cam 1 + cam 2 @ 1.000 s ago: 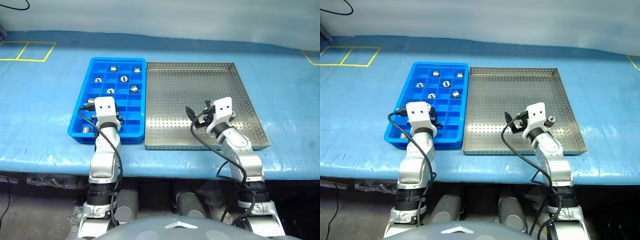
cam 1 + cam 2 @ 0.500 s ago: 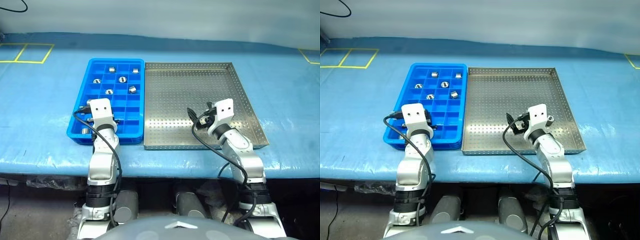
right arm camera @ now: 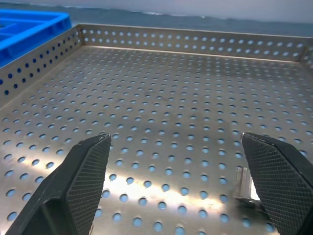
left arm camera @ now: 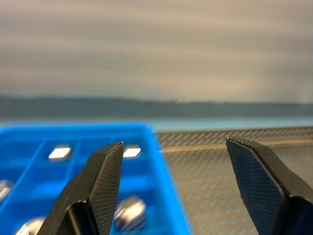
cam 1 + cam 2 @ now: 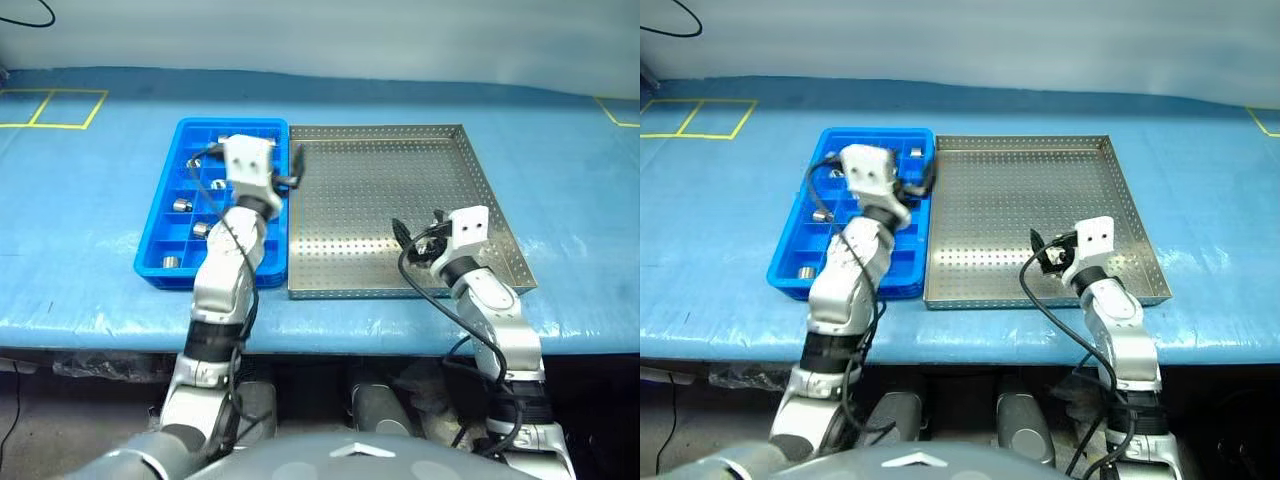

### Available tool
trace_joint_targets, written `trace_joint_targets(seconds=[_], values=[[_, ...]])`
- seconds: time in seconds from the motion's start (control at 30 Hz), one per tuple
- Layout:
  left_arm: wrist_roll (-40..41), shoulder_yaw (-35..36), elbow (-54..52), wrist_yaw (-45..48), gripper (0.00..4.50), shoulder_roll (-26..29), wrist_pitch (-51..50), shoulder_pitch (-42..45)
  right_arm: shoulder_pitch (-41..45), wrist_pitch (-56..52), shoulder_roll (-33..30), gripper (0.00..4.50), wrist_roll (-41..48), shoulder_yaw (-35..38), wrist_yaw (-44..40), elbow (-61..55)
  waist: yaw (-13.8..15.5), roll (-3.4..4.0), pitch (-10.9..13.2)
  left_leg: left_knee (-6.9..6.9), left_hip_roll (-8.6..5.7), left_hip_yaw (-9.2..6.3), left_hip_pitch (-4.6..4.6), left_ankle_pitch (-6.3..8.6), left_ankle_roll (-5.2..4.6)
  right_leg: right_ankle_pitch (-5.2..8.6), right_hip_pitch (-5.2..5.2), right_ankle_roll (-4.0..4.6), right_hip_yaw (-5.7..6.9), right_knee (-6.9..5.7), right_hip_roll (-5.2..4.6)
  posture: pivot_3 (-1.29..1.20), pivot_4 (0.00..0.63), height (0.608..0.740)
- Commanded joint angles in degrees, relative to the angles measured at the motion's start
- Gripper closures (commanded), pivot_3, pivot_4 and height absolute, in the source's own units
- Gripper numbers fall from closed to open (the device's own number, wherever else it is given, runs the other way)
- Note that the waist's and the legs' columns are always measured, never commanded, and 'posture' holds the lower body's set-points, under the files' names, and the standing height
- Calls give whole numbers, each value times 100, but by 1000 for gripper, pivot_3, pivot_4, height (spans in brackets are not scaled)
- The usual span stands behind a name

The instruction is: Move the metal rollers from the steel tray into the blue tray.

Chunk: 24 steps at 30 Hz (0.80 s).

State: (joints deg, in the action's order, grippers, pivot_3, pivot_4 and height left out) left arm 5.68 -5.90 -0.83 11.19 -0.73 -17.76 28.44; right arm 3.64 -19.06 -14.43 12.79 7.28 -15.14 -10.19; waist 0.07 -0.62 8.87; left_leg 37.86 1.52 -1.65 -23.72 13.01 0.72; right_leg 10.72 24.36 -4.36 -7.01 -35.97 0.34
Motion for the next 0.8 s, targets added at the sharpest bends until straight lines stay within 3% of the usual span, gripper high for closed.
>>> trace_joint_targets(seconds=[0.03, 0.3, 0.63, 0.8], values=[[64, -497, 745, 753, 838, -60, 175, 229, -151, 88, 51, 0, 144, 325, 176, -517, -116, 1, 0, -1, 0, 0, 0, 2, -3, 1, -1, 0, 0, 1, 0, -77, 150, 740], [17, -1230, 1776, 1899, 838, -265, 295, 434, -872, 30, 38, 0, 139, 706, 445, -1233, -638, 2, 0, -13, 4, 1, -3, 7, -12, 5, 11, 2, -5, -2, 3, -201, 150, 740], [-117, -1215, 2511, 1938, 838, -458, 238, 477, -1328, -2, 146, 0, 198, 856, 652, -1599, -1332, 3, 0, -2, 4, 6, 5, 7, -12, 3, 4, -2, -15, -8, 2, -269, 150, 740], [-299, -1150, 2999, 1568, 838, -525, 357, 515, -1327, -7, 171, 0, 206, 790, 675, -1631, -1514, 3, 0, -4, 4, 5, 6, 7, -13, 3, 4, -2, -15, -8, 2, -267, 150, 740]])
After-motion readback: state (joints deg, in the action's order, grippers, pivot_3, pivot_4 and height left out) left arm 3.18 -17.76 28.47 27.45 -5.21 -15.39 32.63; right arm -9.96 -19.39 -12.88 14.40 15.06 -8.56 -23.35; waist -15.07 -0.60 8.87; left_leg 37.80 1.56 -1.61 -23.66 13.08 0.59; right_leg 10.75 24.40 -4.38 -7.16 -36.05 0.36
